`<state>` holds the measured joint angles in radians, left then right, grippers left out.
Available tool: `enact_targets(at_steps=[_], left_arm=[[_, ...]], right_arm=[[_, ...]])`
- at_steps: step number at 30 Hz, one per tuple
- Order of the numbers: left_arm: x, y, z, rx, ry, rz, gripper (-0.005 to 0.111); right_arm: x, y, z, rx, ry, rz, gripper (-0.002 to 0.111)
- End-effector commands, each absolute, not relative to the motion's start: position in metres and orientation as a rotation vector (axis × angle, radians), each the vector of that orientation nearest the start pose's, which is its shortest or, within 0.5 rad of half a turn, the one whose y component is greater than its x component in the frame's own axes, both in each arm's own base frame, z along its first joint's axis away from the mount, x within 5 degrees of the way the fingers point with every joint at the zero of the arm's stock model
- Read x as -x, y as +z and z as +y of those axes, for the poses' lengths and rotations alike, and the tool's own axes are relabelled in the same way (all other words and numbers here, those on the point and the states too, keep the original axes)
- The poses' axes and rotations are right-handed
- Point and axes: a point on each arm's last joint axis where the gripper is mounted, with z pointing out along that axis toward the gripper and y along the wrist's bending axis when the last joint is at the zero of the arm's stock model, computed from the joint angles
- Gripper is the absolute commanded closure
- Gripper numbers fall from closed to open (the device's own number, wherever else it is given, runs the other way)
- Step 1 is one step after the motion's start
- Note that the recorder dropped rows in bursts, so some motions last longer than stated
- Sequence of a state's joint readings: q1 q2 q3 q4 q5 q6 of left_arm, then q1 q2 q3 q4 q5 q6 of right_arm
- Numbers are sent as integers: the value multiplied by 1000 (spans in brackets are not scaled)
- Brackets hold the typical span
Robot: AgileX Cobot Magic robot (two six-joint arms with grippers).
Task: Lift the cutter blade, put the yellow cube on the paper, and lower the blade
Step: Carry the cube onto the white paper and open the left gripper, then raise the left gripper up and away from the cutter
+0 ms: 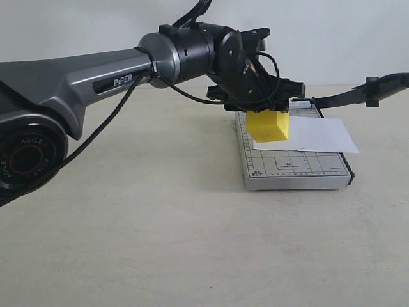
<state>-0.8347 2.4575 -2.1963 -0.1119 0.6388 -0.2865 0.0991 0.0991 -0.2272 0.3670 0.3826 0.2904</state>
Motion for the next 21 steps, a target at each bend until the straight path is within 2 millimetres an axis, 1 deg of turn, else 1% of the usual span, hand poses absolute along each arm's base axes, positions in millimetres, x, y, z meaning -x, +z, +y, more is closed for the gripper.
enact_targets(at_steps=[1, 3, 6, 7, 9, 11, 21], left_arm=[[-369, 189, -419, -595, -651, 2381, 96], [-368, 189, -419, -595, -650, 2383, 85], [-368, 189, -419, -595, -651, 2381, 64], [-369, 189, -419, -594, -652, 2379, 51], [-369, 190, -420, -592, -654, 2374, 43], [-369, 190, -420, -587, -662, 2366, 40], [-369, 191, -421, -568, -693, 2367, 40]], right_arm=[[-50, 252, 17, -352, 645, 1715, 107], [-50, 252, 17, -352, 645, 1715, 107], [-50, 252, 17, -352, 645, 1715, 107], [-50, 252, 17, -352, 645, 1715, 107], [-50, 252, 17, -352, 645, 1715, 107], [-50, 252, 17, -352, 645, 1715, 107], [-50, 252, 17, -352, 645, 1715, 107]])
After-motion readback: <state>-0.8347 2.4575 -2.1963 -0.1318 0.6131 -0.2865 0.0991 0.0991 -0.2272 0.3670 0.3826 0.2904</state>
